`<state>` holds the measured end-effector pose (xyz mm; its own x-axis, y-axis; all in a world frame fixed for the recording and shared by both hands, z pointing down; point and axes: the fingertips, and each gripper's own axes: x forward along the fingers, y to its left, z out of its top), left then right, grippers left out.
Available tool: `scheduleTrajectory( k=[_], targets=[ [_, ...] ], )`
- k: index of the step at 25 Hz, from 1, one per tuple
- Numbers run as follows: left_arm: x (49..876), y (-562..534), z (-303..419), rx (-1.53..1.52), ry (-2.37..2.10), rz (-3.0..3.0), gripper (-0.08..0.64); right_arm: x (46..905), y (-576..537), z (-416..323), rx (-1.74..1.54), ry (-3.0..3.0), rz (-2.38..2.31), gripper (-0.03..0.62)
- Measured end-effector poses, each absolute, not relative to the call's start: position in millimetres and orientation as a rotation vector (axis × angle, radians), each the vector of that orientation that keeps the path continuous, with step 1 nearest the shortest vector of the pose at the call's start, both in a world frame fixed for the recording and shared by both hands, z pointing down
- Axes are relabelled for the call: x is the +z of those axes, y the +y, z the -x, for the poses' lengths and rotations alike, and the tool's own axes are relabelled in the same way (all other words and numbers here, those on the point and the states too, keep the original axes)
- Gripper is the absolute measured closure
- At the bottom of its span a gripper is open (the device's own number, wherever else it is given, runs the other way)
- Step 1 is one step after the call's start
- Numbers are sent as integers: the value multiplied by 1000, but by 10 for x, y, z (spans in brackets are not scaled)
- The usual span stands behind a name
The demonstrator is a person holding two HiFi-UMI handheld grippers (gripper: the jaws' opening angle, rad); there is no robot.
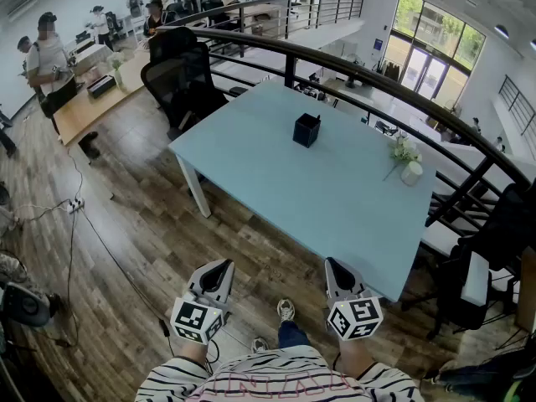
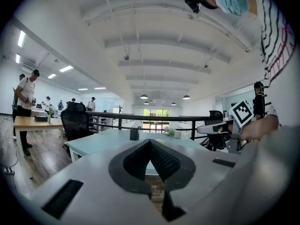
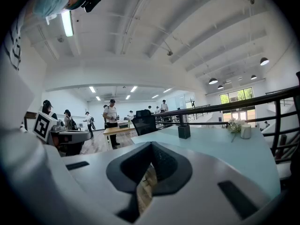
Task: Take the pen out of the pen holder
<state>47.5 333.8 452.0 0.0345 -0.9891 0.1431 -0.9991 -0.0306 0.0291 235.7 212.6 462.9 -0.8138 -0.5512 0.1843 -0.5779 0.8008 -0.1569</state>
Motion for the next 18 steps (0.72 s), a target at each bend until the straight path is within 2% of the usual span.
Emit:
scheduleTrajectory(
  k=[8, 18],
  targets=[
    [4542, 2911, -480, 124, -2086, -2177, 537, 4639, 1713, -2334, 320, -2866, -901, 566],
    [4593, 1786, -383, 138, -2040, -2241, 532, 4688, 727, -2140, 361, -2937, -870, 558]
  ],
)
